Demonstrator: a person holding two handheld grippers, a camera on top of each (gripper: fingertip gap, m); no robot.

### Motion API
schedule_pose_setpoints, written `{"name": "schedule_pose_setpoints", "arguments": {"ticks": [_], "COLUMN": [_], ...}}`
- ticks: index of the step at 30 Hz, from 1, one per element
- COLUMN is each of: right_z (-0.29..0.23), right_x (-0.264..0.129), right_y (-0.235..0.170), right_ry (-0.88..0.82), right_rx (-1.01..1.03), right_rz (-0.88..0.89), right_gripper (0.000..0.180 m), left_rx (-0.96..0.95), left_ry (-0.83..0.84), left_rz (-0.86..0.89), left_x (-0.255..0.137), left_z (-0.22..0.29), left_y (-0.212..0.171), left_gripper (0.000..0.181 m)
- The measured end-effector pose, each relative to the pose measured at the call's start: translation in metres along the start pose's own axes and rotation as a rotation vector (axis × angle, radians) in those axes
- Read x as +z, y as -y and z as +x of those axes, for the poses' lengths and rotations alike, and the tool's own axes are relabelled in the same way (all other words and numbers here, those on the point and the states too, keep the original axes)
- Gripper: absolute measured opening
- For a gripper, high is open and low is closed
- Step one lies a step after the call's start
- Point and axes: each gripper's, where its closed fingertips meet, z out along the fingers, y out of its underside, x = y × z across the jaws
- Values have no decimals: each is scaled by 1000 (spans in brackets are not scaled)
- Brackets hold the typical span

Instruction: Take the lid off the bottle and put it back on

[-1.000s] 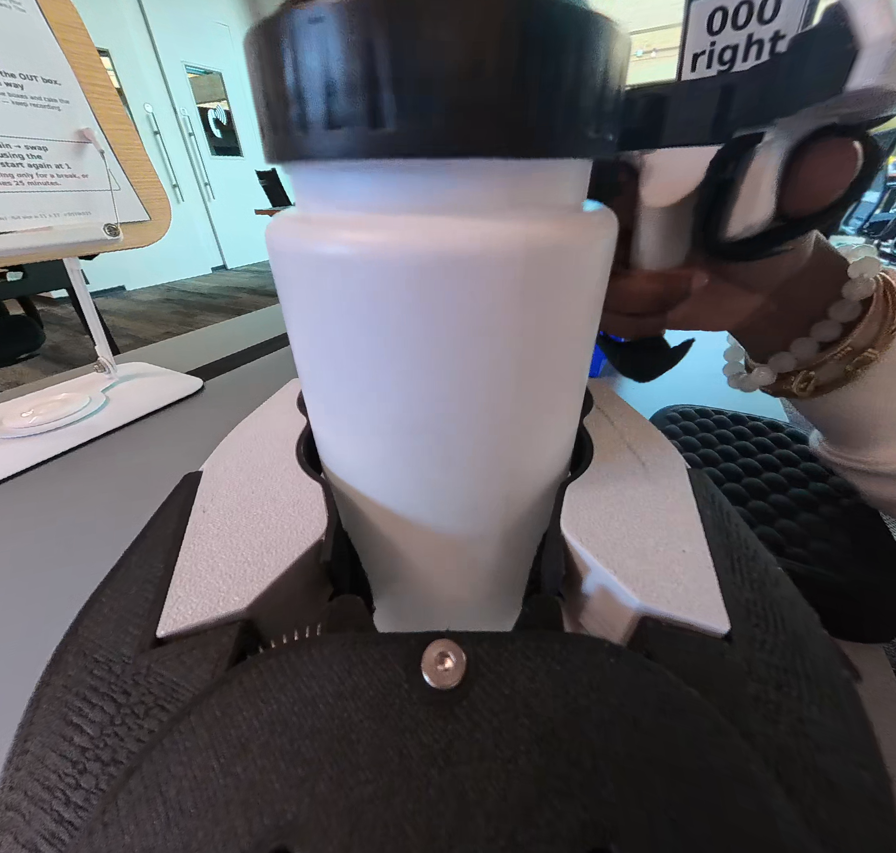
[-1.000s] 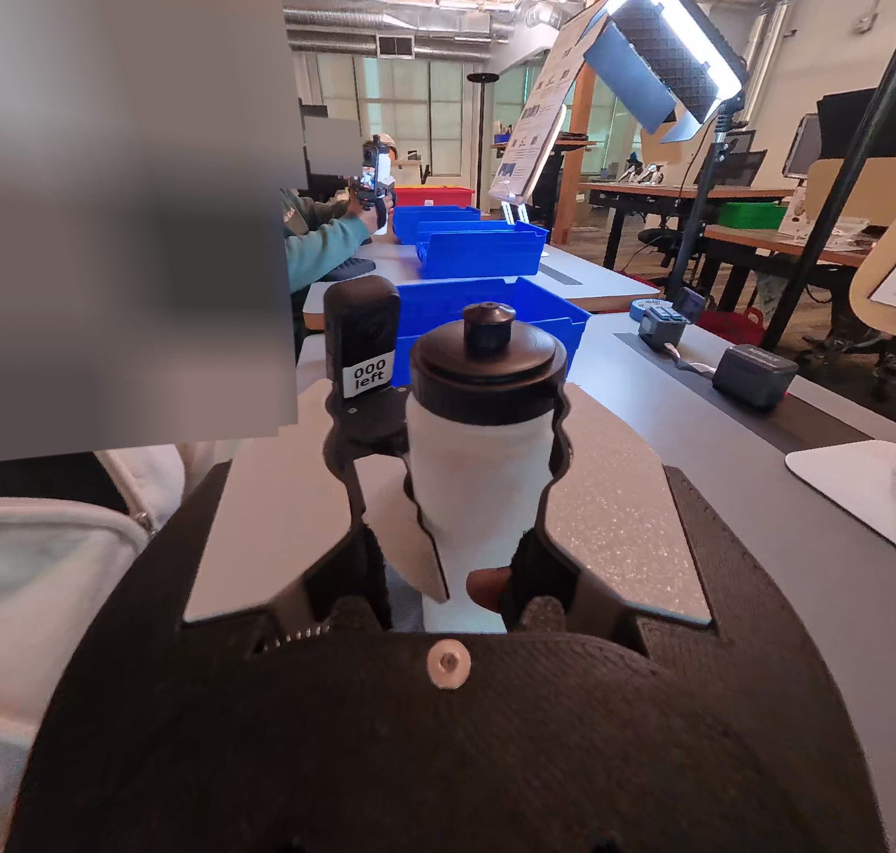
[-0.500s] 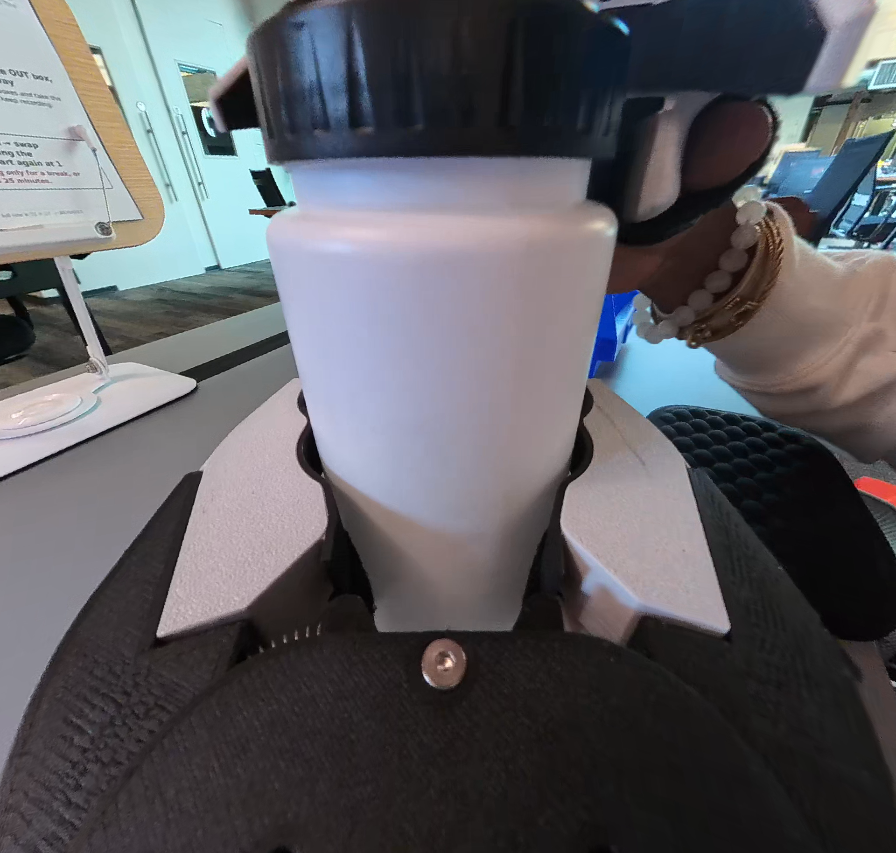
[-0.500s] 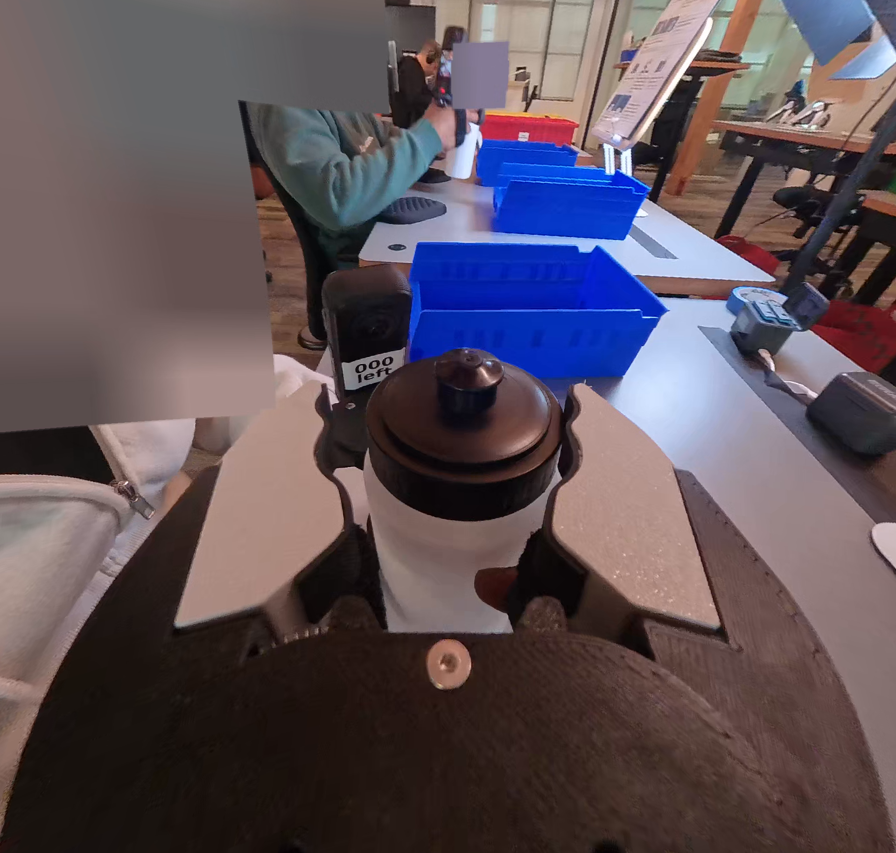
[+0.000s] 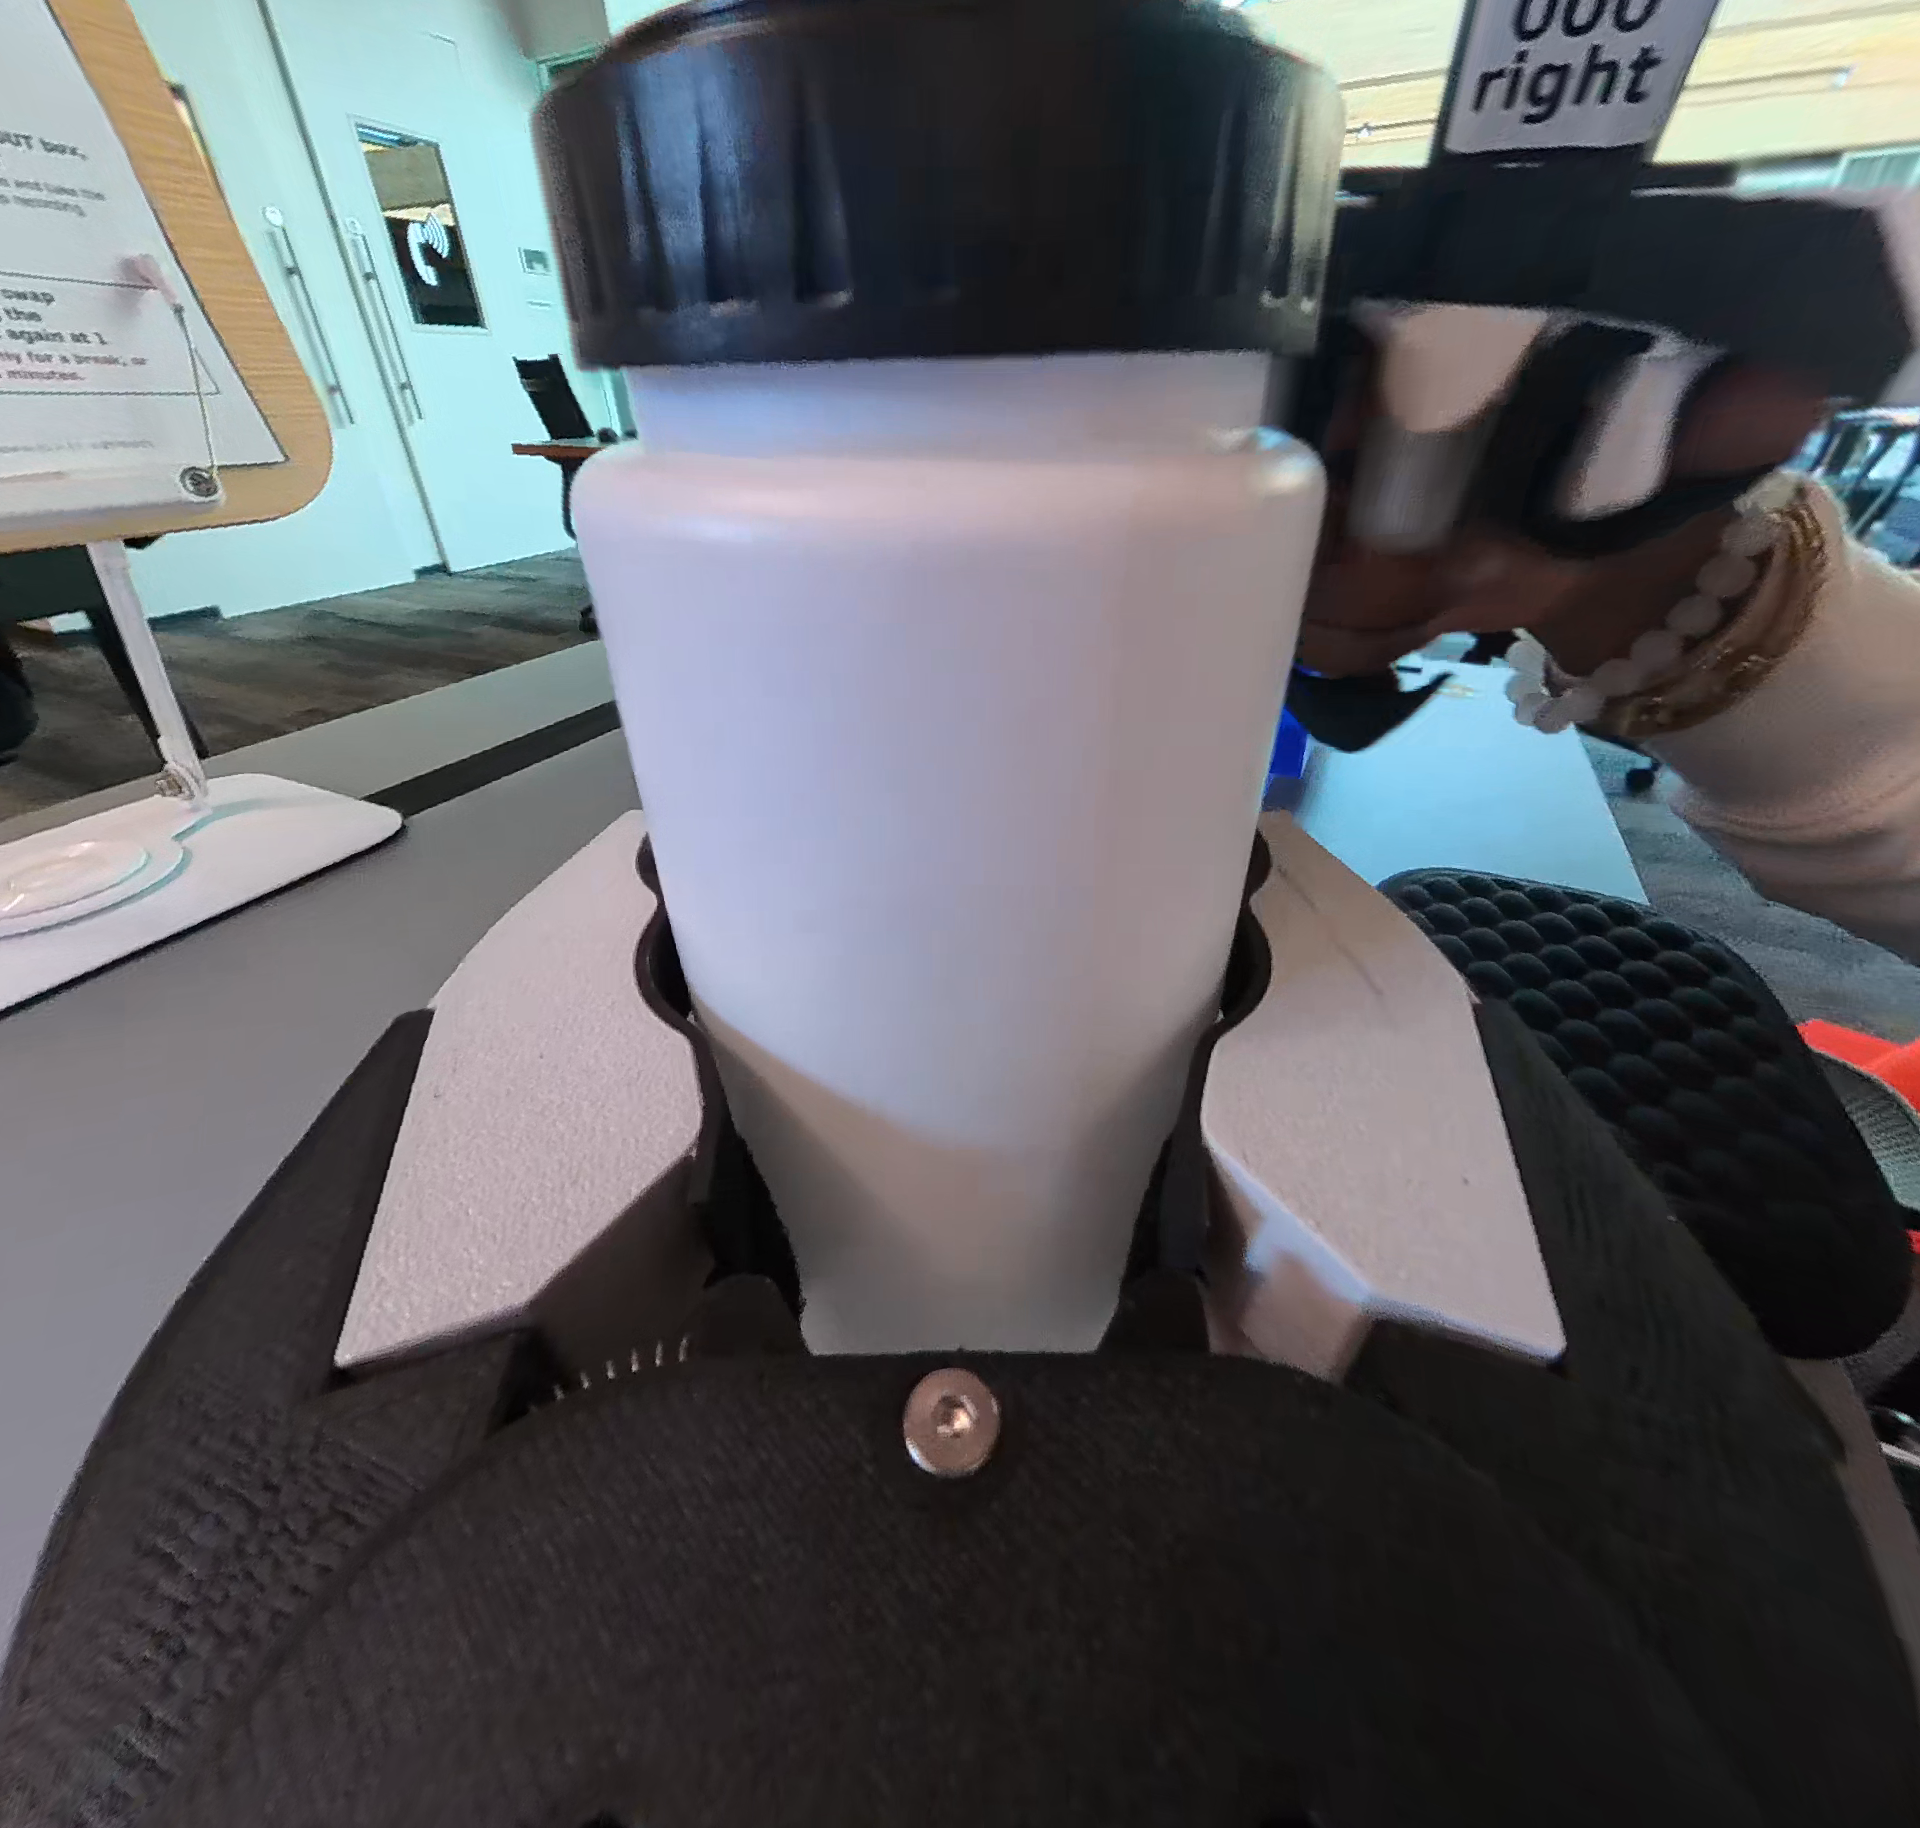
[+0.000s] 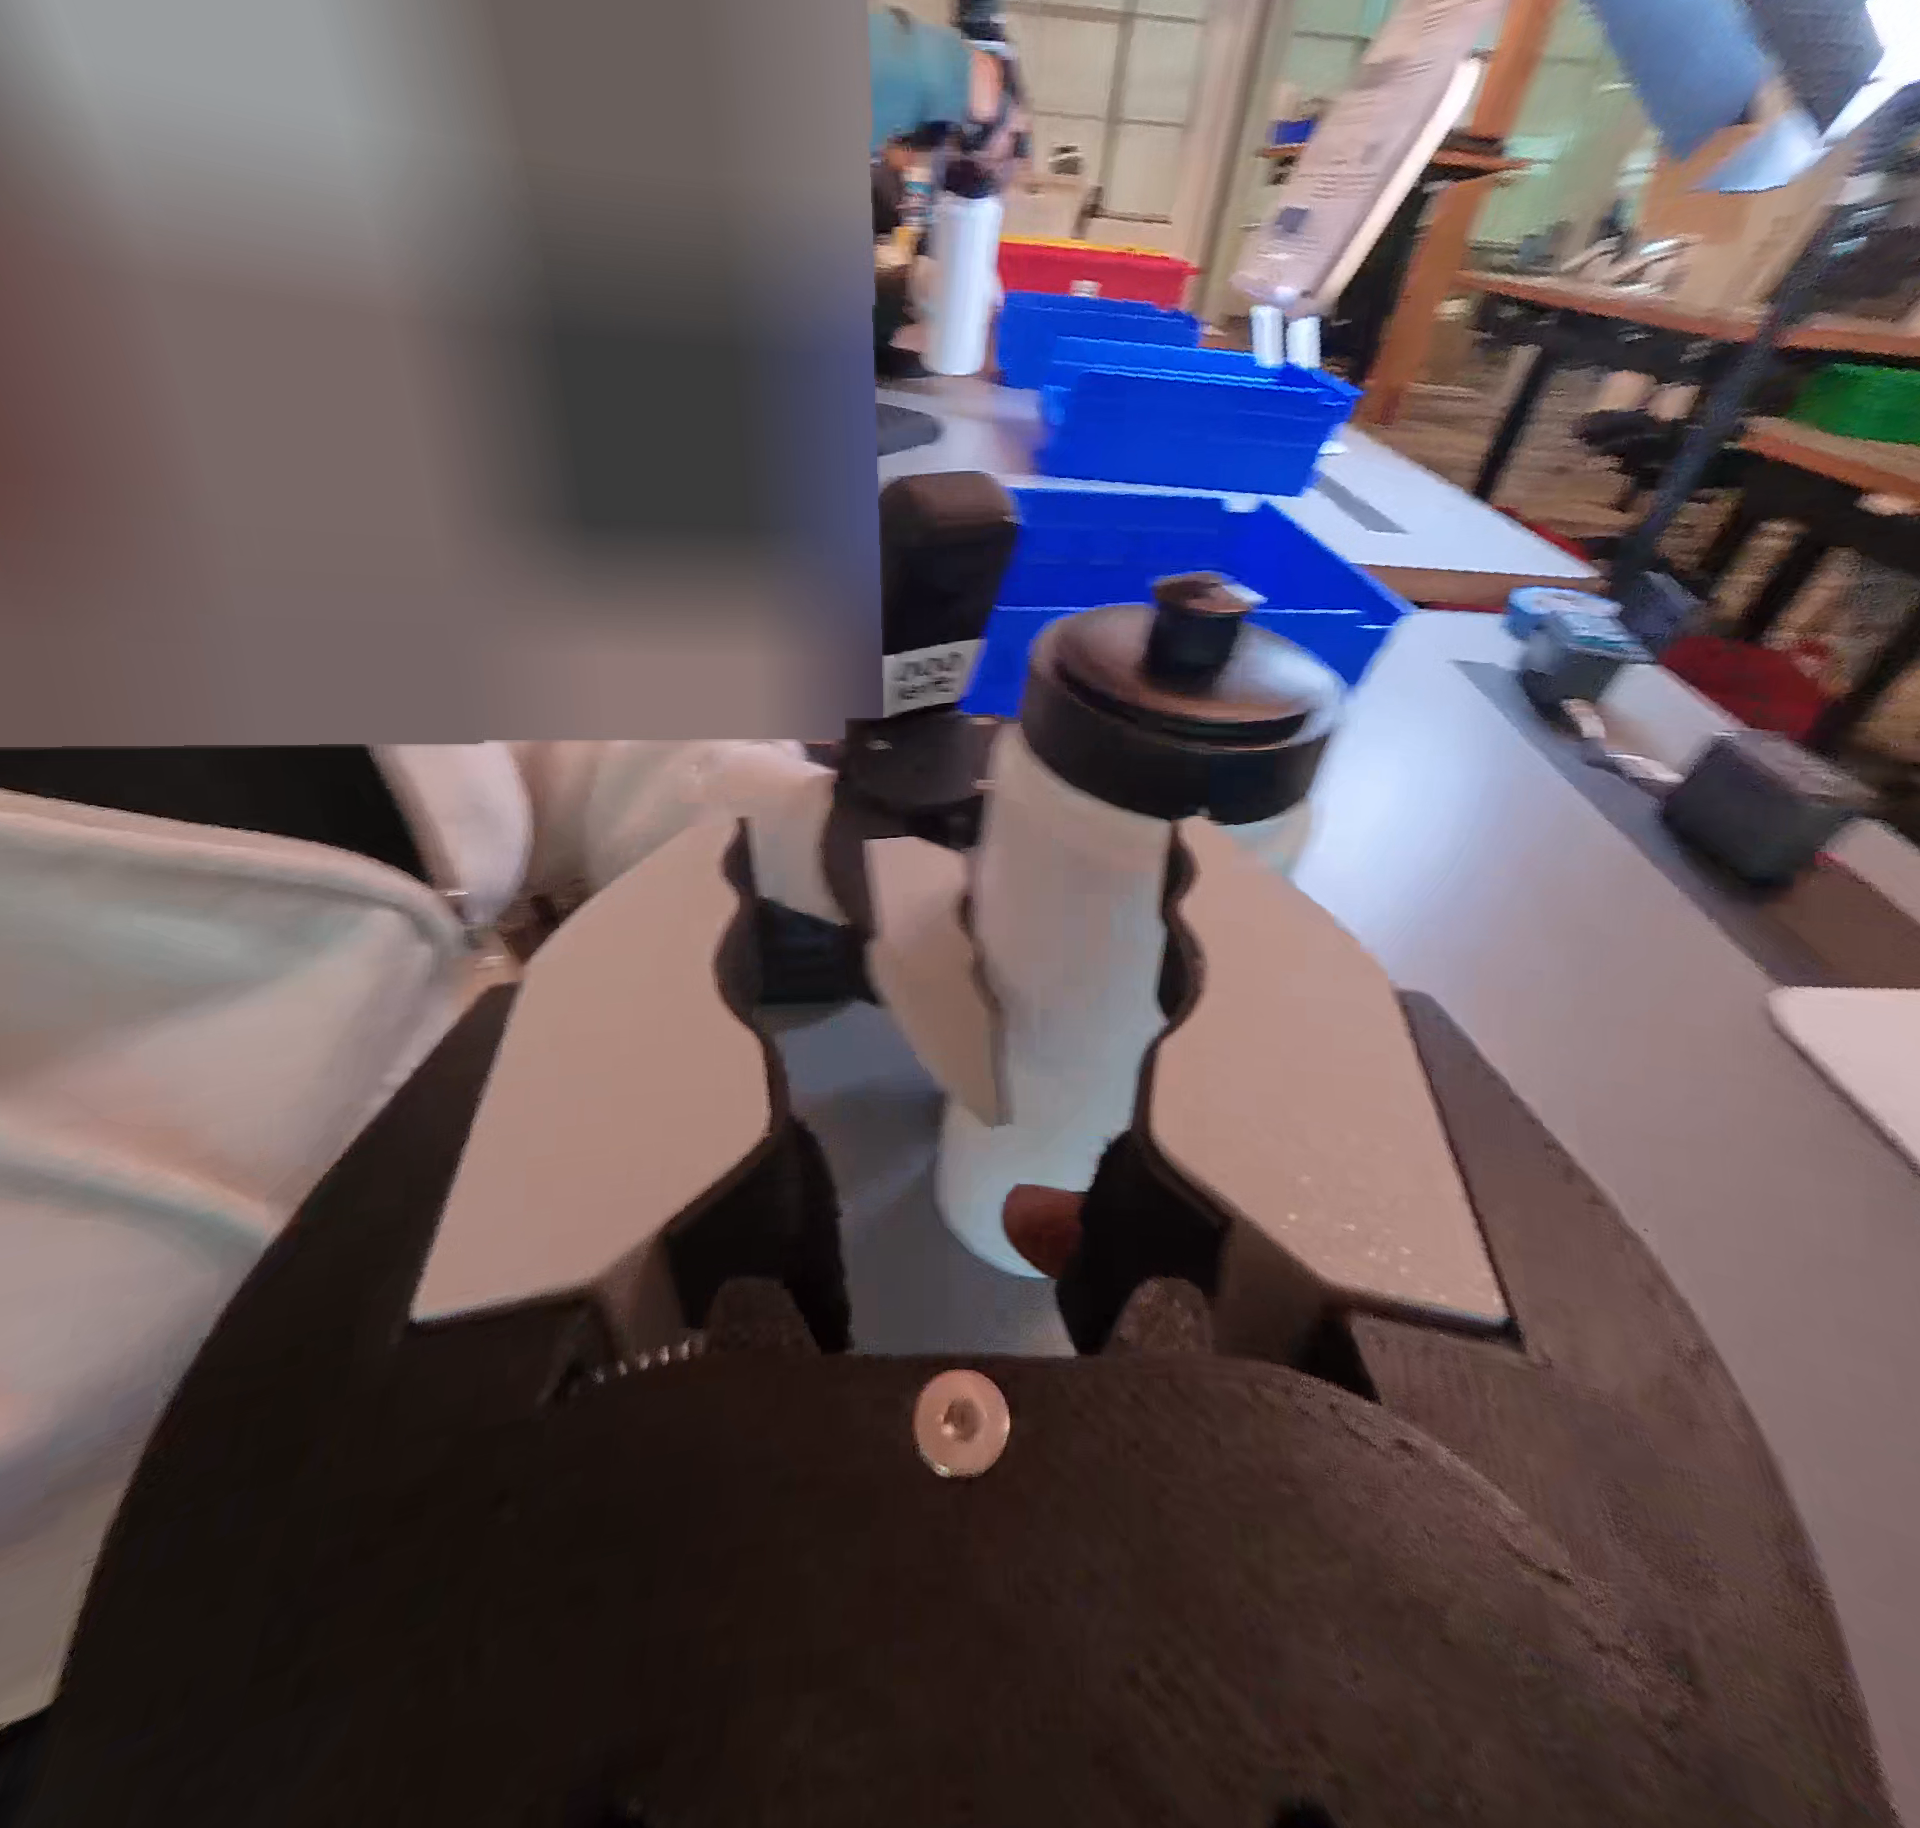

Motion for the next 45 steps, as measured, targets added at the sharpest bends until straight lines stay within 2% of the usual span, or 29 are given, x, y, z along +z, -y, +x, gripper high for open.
{"name": "schedule_pose_setpoints", "arguments": {"ticks": [2,3,7,10,13,16,18,22,24,26,28,30,33,34,36,39,43,45], "right_z": [17,18,22,24,20,26,35,56,54,48,38,31,25,21,18,27,52,53], "right_x": [5,12,42,56,63,63,63,56,55,59,61,58,57,57,57,61,60,57], "right_y": [3,6,7,8,-3,-2,-2,-4,-2,4,16,21,13,9,6,8,5,6], "right_ry": [-60,-38,96,218,277,155,-27,-529,-579,-459,-249,-30,212,265,302,137,-394,-507], "right_rx": [-22,-32,-101,-76,-66,-58,-33,21,-15,-37,-30,24,117,117,91,94,151,90], "right_rz": [29,44,11,20,-35,-17,-7,-45,-45,7,90,116,33,4,-4,28,28,20], "right_gripper": [98,106,117,114,93,90,90,90,91,103,113,111,102,101,88,87,87,87], "left_rx": [17,14,3,6,-2,14,22,35,40,15,-3,-6,4,1,-12,2,15,25], "left_ry": [-16,-27,-69,-104,-110,-65,10,86,67,28,-13,-46,-76,-77,-63,7,64,55], "left_rz": [2,4,10,12,12,11,-1,-12,0,2,7,9,9,10,11,4,-12,-7], "left_x": [0,0,0,0,0,0,1,4,3,3,2,1,2,2,1,0,2,1], "left_z": [4,5,10,17,18,16,11,8,10,12,15,19,24,24,21,14,7,9], "left_y": [0,0,1,1,1,1,0,0,1,0,1,1,1,1,1,0,-1,0], "left_gripper": [101,101,101,101,101,101,101,101,101,101,101,101,101,101,101,101,101,101]}}
